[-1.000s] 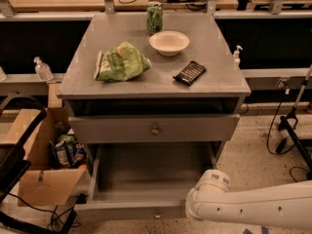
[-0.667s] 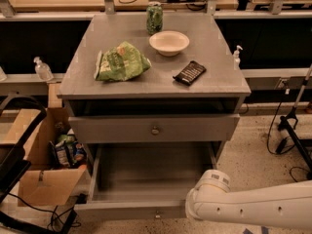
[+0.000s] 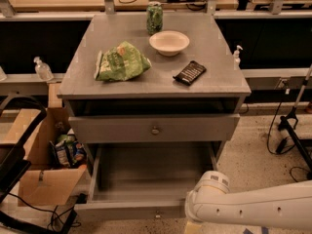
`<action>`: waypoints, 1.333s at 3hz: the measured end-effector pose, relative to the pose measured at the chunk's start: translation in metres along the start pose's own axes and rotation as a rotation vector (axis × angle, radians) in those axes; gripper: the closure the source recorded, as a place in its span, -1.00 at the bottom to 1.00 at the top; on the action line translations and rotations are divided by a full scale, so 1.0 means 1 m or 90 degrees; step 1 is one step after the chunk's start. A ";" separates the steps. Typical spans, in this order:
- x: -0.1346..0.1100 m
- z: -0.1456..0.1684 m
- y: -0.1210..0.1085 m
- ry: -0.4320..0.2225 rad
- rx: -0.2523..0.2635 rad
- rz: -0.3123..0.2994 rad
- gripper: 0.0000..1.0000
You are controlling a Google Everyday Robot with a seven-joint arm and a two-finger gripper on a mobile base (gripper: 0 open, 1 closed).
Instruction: Open middle drawer
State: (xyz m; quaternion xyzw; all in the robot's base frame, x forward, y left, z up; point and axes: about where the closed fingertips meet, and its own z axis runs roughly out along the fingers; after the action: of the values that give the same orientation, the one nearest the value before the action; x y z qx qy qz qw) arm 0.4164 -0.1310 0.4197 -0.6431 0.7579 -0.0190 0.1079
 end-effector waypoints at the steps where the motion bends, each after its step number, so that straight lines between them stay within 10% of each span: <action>1: 0.000 0.000 0.000 0.000 0.000 0.000 -1.00; 2: 0.000 0.000 0.000 0.000 0.000 0.000 -1.00; 4: 0.006 0.004 0.017 0.009 -0.028 0.016 -0.16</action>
Offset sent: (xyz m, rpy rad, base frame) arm -0.0002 0.0000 -0.0003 0.0000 0.0006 0.0002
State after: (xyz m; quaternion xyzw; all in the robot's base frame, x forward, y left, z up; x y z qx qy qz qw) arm 0.3995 -0.1335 0.4117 -0.6356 0.7670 -0.0054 0.0881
